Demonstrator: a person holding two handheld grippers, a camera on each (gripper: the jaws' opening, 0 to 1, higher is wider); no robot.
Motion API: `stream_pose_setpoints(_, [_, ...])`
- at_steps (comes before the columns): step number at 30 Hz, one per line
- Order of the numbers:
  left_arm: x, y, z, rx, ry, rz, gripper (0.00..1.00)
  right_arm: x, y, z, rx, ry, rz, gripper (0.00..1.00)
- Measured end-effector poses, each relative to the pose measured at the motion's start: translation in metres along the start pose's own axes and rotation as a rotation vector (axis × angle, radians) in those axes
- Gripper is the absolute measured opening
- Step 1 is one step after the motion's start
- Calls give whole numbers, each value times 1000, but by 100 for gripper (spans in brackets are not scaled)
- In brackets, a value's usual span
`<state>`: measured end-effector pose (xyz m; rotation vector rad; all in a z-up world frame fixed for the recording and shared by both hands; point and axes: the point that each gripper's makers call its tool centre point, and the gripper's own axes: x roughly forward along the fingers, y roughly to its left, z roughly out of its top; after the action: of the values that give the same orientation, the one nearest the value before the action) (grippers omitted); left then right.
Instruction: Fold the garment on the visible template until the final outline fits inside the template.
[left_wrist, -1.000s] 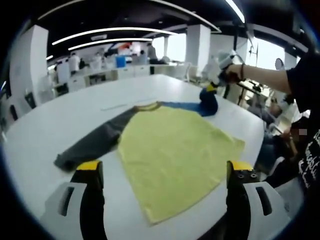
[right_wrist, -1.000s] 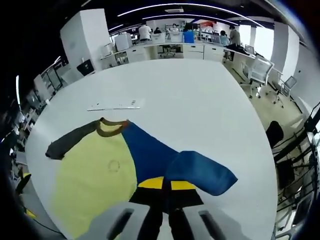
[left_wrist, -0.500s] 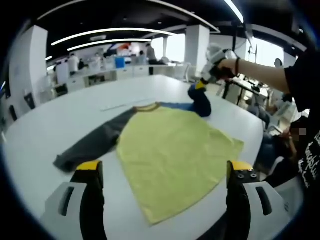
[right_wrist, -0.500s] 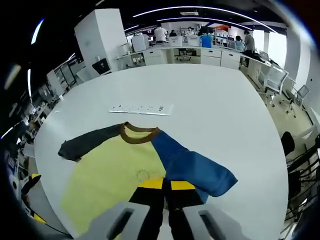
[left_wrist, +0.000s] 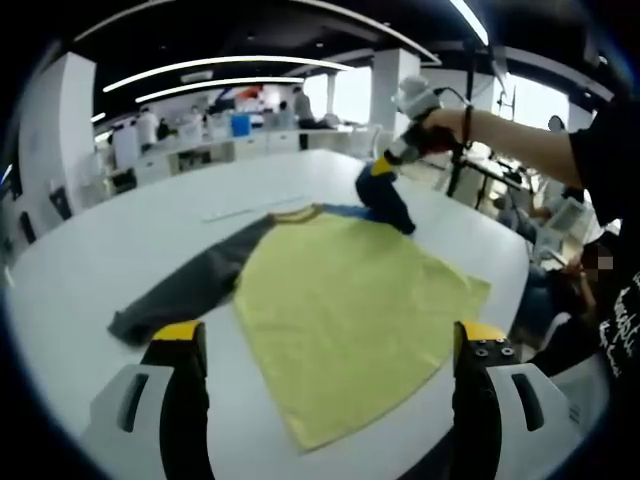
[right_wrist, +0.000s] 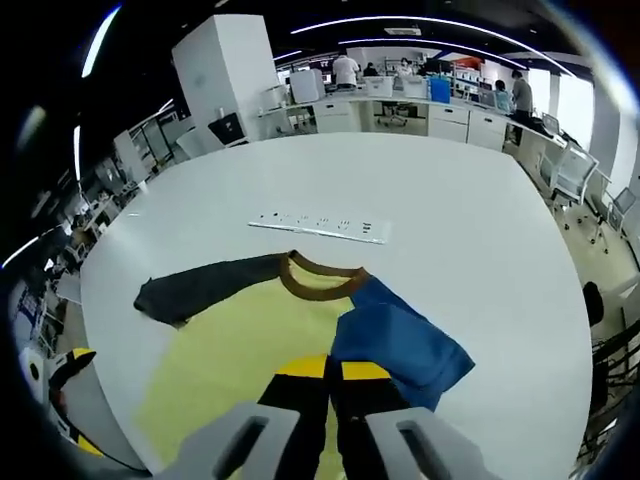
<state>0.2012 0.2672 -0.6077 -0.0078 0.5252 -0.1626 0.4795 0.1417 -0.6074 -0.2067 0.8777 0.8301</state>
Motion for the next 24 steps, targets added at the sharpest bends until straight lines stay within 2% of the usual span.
stream_pose_setpoints(15, [2,-3,-7,1,24,-5,99,21,46,12,-24,-18,67,0])
stream_pose_setpoints(24, [2,0,-11,-11,25,3,99,39,73,10,-17,-11,116,0])
